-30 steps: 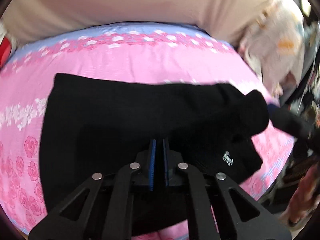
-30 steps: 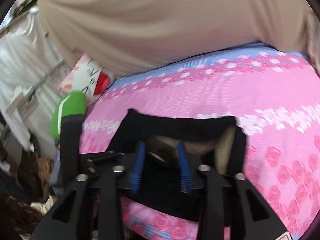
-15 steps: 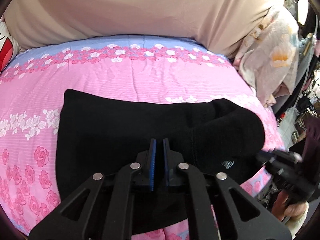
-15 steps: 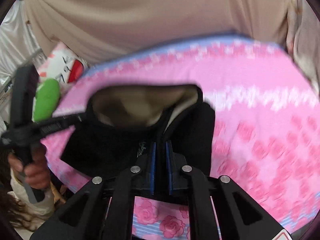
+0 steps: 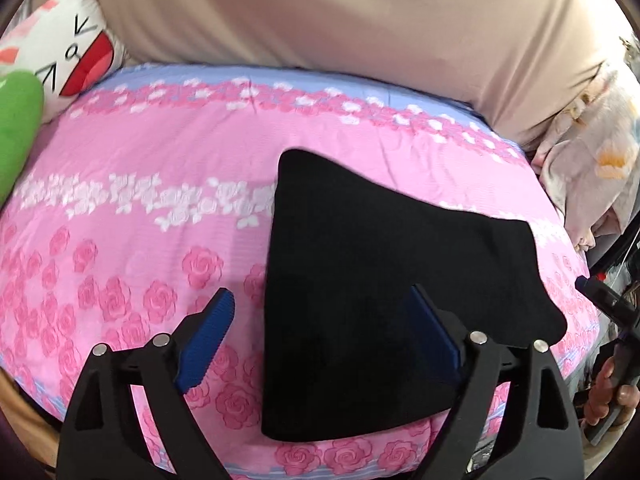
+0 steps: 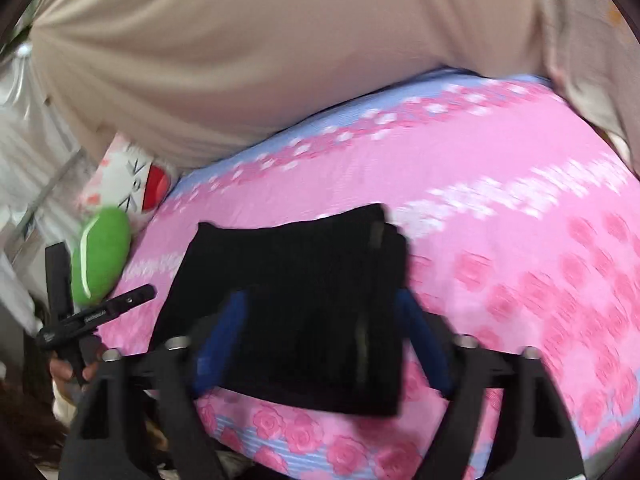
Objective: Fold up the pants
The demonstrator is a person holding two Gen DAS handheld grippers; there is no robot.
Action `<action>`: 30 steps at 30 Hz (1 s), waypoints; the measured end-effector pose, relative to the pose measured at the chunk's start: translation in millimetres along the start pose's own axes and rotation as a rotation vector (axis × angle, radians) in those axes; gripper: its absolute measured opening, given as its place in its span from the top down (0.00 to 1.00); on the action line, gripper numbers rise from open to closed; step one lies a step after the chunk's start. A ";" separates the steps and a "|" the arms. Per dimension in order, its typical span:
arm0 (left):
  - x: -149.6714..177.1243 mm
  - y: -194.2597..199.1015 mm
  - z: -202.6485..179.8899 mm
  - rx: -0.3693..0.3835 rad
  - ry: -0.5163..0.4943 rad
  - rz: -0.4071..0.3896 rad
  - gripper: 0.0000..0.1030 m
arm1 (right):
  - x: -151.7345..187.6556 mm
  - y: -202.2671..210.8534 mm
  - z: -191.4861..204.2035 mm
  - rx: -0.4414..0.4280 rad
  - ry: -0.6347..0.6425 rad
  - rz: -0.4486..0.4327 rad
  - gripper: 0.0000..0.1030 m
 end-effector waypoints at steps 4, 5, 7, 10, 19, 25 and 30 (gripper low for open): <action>12.8 -6.3 -6.2 -0.013 -0.036 0.018 0.14 | 24.1 -52.4 -1.9 0.101 0.056 0.145 0.66; 14.1 -7.7 -8.2 -0.017 -0.049 0.019 0.14 | 26.7 -53.4 -2.1 0.143 0.078 0.158 0.73; 16.7 -8.7 -13.4 -0.019 -0.074 0.023 0.14 | 23.2 -39.5 5.9 0.139 0.093 0.111 0.78; 18.4 -11.4 -16.7 -0.044 -0.094 0.017 0.12 | 23.0 -28.4 -5.9 0.174 0.084 0.097 0.72; 31.3 -55.9 3.8 0.110 0.100 0.176 0.04 | 5.8 -24.5 -37.8 0.137 -0.069 0.038 0.18; 17.6 -47.3 2.1 0.223 0.092 0.144 0.63 | 15.8 -78.1 -52.9 0.005 -0.171 0.109 0.50; -7.0 -8.4 19.7 0.228 0.048 0.064 0.81 | -11.6 -54.8 12.9 -0.032 -0.019 0.031 0.63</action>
Point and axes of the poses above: each gripper's, at about its wrist camera, not at the fingertips, and y roughly against the way its jaws point, z to its left, x to its underside, the point moved 6 cm from there along -y, roughly the way its jaws point, and after that the axes turned 11 degrees about -x, right-handed, at the moved point
